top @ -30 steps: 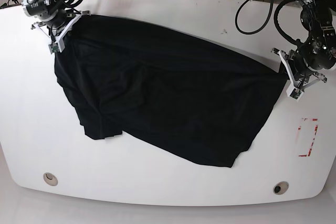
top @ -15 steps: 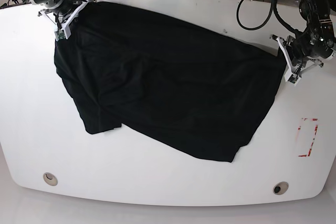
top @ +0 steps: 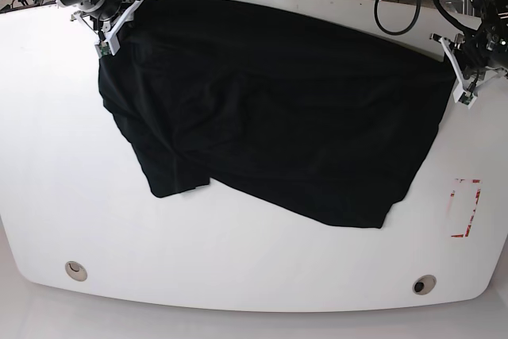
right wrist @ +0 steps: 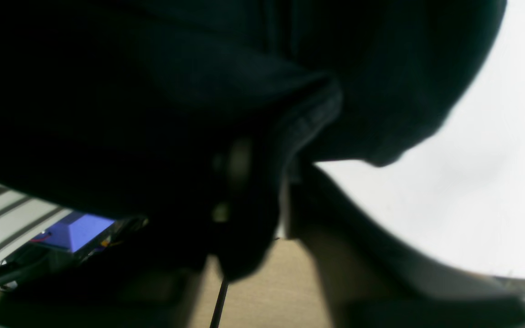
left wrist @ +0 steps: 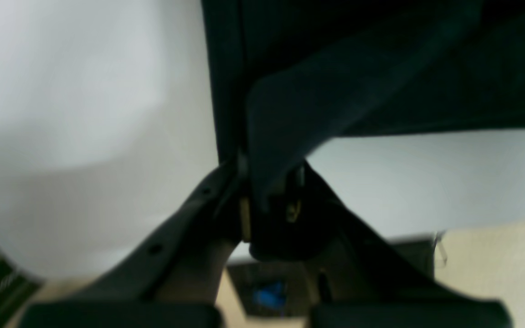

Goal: Fold the T-shirt properly
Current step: 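Lay the shirt down with both grippers, stretched between them, then open the right gripper and regrasp the shirt edge beside it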

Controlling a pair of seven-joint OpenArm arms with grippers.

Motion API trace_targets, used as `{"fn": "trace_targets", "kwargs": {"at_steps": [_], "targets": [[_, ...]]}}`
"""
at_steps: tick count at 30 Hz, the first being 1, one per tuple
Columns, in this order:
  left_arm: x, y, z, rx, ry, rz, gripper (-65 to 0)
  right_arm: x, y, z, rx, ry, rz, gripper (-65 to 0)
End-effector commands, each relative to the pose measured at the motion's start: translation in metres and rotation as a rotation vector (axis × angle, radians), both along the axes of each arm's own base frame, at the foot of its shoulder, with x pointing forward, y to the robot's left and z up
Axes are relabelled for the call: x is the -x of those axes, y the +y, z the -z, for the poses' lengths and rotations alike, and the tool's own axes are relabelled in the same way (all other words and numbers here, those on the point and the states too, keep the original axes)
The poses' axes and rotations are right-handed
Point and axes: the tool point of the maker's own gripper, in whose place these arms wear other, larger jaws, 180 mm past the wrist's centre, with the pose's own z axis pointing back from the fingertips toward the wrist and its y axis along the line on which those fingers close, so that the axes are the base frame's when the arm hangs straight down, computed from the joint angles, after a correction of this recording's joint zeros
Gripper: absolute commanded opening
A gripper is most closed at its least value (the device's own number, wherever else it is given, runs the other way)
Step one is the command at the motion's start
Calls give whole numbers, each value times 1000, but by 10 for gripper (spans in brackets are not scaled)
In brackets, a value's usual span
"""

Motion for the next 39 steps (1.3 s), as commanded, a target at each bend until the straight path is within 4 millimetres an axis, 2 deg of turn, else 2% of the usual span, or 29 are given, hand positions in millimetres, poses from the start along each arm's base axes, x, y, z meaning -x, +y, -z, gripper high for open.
{"fn": "trace_targets", "kwargs": {"at_steps": [1, 2, 5, 10, 15, 17, 19, 23, 28, 34, 39], "targets": [[-8, 4, -10, -16, -37, 11, -650, -3, -3, -6, 11, -21, -6, -376], [-4, 4, -8, -16, -25, 10, -650, -7, -3, -10, 10, -38, -6, -320], [1, 4, -6, -15, -13, 10, -650, -17, 2, -18, -24, -88, -3, -209], [2, 3, -5, -12, -9, 12, -650, -39, -5, -43, -94, -214, 57, -113], [3, 2, -2, -11, 0, 12, -650, -57, -23, -61, -106, -289, 123, -106], [3, -1, -1, -9, 4, 23, -626, -65, -31, -66, -90, -311, 141, -105], [2, -2, 0, -8, 7, 31, -585, -72, -35, -70, -78, -322, 151, -101], [1, -3, -1, -8, 5, 33, -440, -80, -42, -73, -40, -297, 142, -95], [1, -3, -2, -9, 2, 34, -279, -75, -45, -73, -29, -242, 118, -95], [1, -3, -2, -8, 0, 34, -271, -55, -39, -65, -72, -207, 111, -95], [1, -3, -2, -8, 0, 34, -267, -59, -42, -71, -89, -275, 138, -95]]}}
